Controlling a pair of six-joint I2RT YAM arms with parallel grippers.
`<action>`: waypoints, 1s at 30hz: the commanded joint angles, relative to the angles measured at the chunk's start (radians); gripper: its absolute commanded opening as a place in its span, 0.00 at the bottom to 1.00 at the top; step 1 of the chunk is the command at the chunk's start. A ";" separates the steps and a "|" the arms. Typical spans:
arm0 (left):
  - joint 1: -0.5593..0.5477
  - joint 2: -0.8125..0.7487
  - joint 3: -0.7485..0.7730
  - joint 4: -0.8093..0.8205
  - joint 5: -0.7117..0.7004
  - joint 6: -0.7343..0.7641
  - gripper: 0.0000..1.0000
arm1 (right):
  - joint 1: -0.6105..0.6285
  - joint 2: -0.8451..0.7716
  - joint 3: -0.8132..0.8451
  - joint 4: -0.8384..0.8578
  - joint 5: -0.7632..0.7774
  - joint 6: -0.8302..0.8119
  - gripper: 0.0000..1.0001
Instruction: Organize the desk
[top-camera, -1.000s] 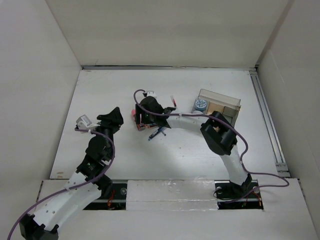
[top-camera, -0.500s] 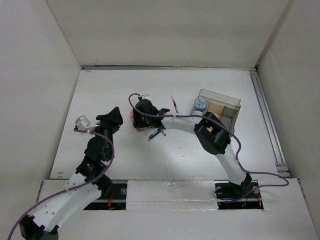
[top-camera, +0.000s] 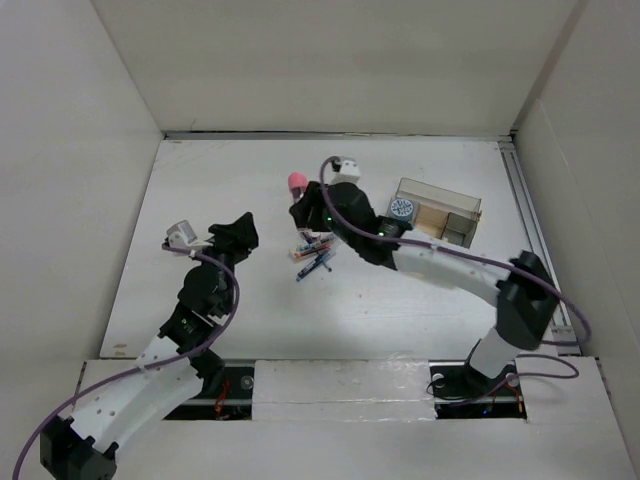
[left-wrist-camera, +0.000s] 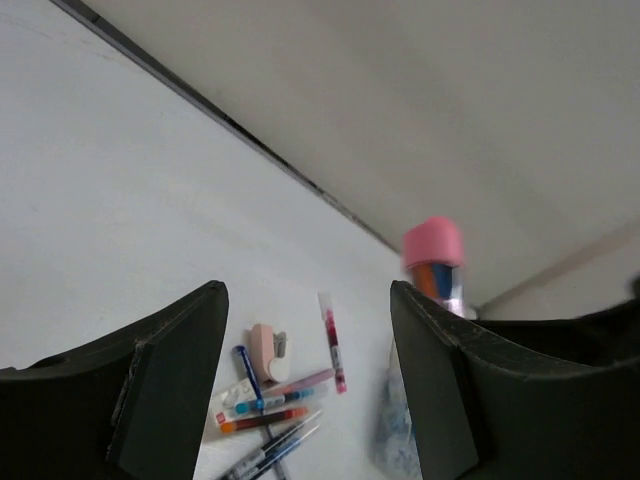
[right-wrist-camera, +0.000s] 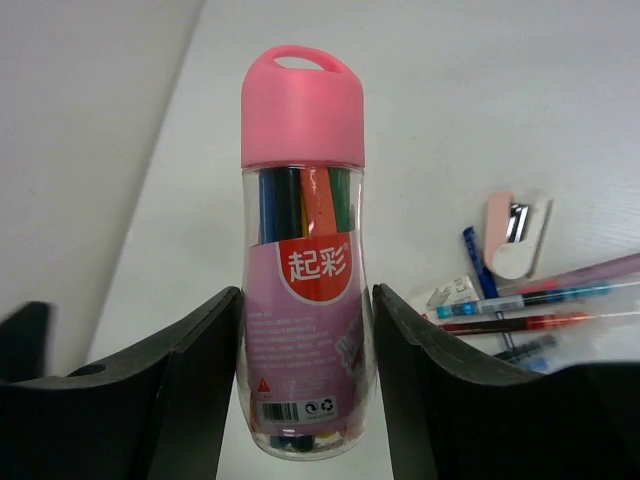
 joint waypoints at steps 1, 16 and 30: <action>-0.003 0.088 0.060 0.071 0.137 0.083 0.62 | -0.038 -0.193 -0.160 0.087 0.169 0.065 0.27; -0.003 0.316 0.166 0.079 0.382 0.159 0.63 | -0.420 -0.547 -0.627 -0.075 0.295 0.296 0.28; -0.003 0.305 0.157 0.082 0.362 0.169 0.63 | -0.519 -0.427 -0.599 -0.080 0.283 0.296 0.41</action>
